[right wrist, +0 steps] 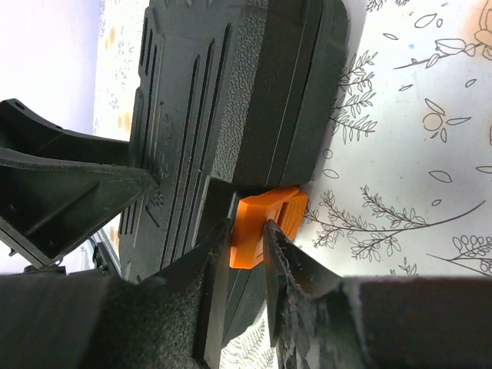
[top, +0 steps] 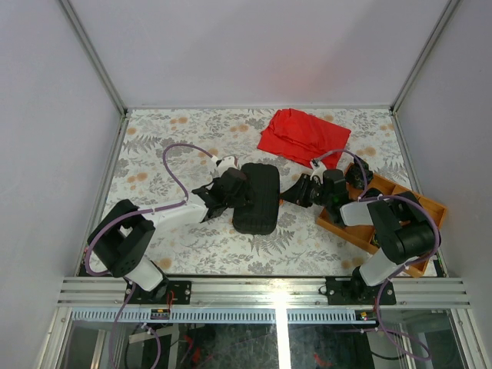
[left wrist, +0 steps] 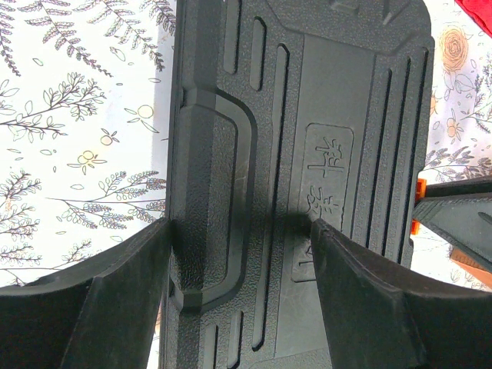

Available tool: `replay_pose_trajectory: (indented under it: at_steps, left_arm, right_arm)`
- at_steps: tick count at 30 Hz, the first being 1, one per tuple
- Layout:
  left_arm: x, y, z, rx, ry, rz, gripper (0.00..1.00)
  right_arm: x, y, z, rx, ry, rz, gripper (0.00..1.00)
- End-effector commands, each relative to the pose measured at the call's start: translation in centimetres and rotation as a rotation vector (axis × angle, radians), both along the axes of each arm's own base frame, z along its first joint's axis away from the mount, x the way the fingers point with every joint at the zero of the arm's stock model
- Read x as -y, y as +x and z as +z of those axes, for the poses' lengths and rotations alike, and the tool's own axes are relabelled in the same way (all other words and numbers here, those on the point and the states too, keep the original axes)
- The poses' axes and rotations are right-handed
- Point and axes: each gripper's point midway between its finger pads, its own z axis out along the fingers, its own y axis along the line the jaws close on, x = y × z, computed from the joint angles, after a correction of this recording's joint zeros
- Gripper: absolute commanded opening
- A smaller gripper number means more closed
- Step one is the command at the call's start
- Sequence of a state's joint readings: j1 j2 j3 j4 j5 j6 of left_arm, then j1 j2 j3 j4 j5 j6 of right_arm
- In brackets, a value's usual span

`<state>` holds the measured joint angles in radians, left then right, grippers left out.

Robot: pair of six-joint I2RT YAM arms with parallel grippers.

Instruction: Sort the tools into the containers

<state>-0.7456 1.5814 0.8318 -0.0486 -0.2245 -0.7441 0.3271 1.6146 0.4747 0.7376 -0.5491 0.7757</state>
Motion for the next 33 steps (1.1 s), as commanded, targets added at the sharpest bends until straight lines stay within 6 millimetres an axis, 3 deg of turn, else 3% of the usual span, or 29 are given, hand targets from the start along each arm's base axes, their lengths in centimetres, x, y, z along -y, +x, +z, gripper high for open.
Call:
replay_pose_trajectory:
  at_steps: [1,15,22,33]
  left_arm:
    - [-3.4,-7.7,-7.7,-0.31,0.216,-0.119,0.67]
    - [-3.3,-7.7,-7.7,-0.311,0.215,-0.12,0.67]
    - [-3.2,-7.7,-7.7,-0.31,0.215,-0.121,0.67]
    - [-3.2,-7.7,-7.8,-0.313,0.217,-0.121,0.66]
  right_arm:
    - [-1.1,-0.6,-0.2,-0.024,0.0,0.06,0.3]
    - [-0.1,-0.4,-0.9,-0.04,-0.08,0.024,0.35]
    - [-0.1,-0.4,-0.7,-0.035,-0.074,0.017,0.2]
    - [0.8,-0.4,-1.5,-0.067,-0.128,-0.013,0.18]
